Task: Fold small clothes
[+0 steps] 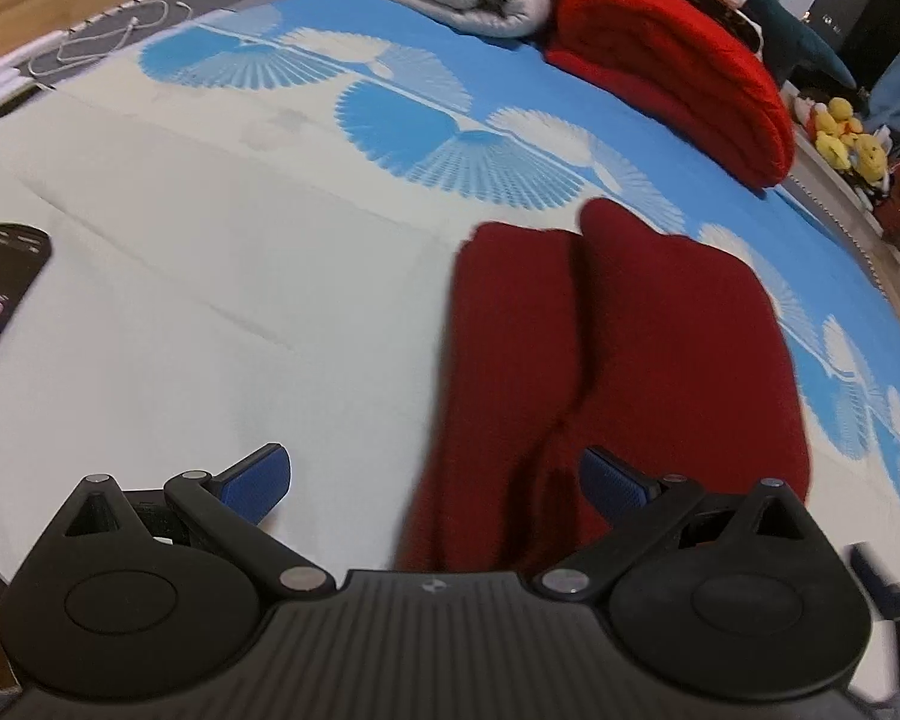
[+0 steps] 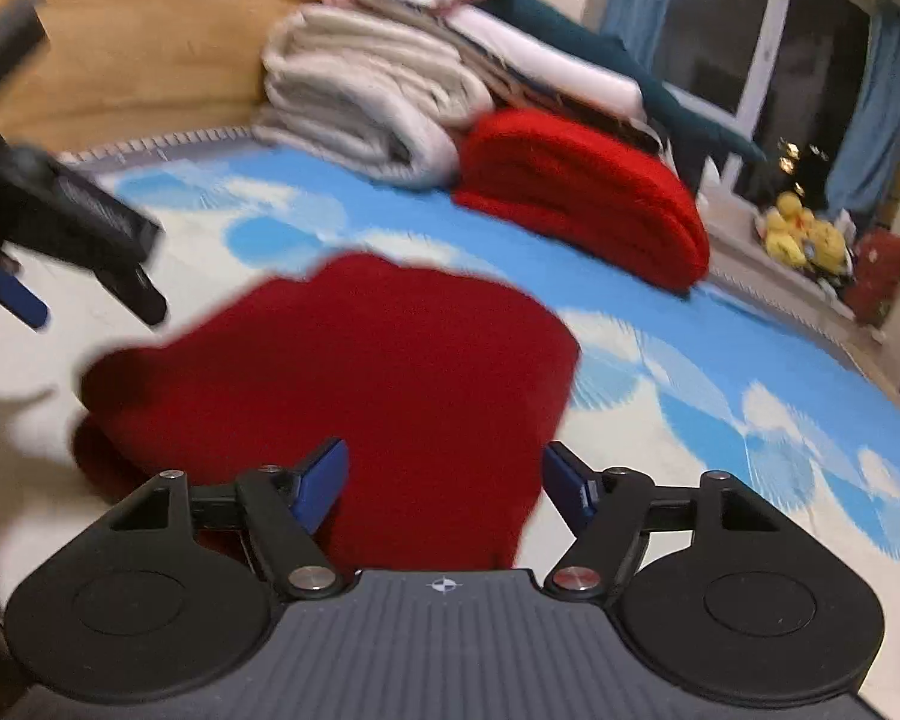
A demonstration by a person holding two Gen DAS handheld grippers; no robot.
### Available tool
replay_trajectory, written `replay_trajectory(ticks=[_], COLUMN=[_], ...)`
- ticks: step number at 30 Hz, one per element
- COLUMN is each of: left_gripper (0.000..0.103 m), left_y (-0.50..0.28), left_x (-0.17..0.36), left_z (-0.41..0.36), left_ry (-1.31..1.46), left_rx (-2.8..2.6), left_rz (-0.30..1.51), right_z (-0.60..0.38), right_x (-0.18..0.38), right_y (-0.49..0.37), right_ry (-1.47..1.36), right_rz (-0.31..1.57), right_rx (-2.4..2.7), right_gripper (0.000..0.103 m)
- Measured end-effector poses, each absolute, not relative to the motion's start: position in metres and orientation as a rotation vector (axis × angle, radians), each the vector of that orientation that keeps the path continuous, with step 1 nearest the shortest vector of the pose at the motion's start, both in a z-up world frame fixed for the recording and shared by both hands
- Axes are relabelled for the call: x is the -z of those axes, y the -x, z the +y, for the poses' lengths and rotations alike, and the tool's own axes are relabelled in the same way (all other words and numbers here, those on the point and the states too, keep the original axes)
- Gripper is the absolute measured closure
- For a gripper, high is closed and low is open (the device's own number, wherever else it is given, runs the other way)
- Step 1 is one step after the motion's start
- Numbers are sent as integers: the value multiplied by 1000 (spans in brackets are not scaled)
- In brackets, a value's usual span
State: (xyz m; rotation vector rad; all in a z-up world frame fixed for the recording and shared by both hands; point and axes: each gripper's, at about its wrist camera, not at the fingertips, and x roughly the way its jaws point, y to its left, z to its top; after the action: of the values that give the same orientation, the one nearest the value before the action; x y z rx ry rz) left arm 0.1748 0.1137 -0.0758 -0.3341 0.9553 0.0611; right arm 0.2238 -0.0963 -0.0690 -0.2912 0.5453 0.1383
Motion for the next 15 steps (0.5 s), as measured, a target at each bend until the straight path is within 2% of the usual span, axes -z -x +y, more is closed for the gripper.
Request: replay_trajectory(ticks=[2, 6, 10, 15], left_gripper=[1, 1, 1, 0], left_y=[-173, -175, -180, -185], left_x=[75, 77, 84, 100], left_z=[106, 92, 78, 76], left_ry=[317, 287, 221, 190], left_rx=[-58, -24, -13, -54], left_rz=[942, 947, 975, 1031], right_z=[-91, -68, -87, -115], right_x=[88, 111, 91, 71], right_y=[-230, -231, -235, -229], right_ry=[302, 381, 257, 120], right_rz=[620, 653, 697, 645], right_rx=[-164, -150, -185, -147], right_gripper=[53, 53, 53, 54])
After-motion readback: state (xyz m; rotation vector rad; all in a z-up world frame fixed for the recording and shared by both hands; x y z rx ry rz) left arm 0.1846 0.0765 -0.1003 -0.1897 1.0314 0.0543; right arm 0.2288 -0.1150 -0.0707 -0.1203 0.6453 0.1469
